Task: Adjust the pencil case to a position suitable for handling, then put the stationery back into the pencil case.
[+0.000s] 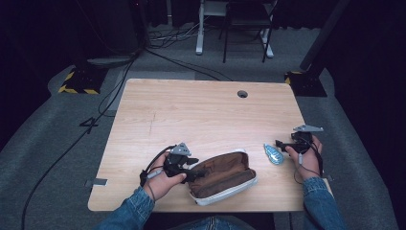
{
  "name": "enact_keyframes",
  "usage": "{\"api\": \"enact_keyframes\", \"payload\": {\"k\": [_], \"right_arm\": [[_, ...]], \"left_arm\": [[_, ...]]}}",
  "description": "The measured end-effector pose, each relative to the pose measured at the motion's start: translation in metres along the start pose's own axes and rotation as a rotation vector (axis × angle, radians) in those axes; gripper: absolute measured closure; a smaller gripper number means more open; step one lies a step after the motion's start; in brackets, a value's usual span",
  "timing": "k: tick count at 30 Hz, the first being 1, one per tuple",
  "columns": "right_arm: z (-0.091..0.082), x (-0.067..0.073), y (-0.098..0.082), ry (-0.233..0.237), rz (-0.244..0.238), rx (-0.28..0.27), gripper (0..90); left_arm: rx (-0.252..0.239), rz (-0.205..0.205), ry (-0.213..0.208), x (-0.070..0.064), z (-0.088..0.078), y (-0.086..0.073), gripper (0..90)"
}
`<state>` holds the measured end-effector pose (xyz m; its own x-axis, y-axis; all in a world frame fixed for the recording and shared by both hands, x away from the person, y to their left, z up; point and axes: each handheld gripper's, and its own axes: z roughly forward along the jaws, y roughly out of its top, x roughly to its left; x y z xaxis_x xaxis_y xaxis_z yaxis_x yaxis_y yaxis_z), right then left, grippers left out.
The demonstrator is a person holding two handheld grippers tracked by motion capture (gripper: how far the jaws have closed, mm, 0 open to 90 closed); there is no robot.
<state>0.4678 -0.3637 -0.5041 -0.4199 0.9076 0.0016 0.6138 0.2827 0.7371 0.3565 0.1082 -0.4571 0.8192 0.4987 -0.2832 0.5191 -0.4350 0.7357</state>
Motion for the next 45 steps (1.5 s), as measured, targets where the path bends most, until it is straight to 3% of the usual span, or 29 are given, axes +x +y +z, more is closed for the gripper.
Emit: {"api": "enact_keyframes", "payload": {"k": [17, 35, 41, 45], "right_arm": [[0.0, 0.0, 0.0, 0.0, 0.0, 0.0, 14.4], [-0.001, 0.0, -0.001, 0.007, -0.006, 0.002, 14.4], [-0.002, 0.0, -0.001, 0.006, -0.003, -0.002, 16.3], [-0.003, -0.001, -0.002, 0.003, 0.003, -0.007, 19.3]], "left_arm": [[-0.063, 0.032, 0.019, -0.004, -0.019, 0.009, 34.5], [-0.179, 0.026, 0.093, 0.005, -0.056, 0.016, 27.2], [-0.209, 0.007, 0.163, 0.018, -0.071, 0.012, 26.0], [-0.203, -0.003, 0.25, 0.03, -0.077, 0.007, 24.6]]}}
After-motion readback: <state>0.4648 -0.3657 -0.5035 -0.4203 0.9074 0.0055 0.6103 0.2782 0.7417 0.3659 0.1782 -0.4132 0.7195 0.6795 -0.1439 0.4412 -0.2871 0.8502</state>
